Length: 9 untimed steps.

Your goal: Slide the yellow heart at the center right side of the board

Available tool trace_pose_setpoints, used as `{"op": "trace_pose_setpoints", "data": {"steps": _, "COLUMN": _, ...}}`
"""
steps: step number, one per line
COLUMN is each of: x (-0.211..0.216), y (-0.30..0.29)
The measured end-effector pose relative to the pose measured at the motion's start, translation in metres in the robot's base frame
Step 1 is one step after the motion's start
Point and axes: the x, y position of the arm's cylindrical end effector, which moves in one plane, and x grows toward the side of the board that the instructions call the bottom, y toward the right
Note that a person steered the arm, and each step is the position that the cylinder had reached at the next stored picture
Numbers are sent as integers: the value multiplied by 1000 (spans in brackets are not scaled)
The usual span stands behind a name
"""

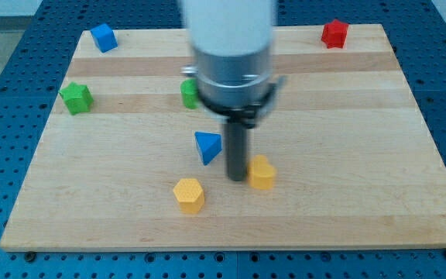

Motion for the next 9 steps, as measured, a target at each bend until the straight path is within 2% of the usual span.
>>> {"op": "trace_pose_setpoints", "data": {"steps": 2, "x": 15, "y": 21}}
{"op": "trace_pose_setpoints", "data": {"steps": 4, "x": 15, "y": 126}}
{"op": "trace_pose_setpoints", "data": {"steps": 6, "x": 15, "y": 127}}
{"op": "trace_pose_setpoints", "data": {"steps": 8, "x": 5, "y": 201}}
{"op": "trace_pose_setpoints", "data": {"steps": 9, "x": 21, "y": 185}}
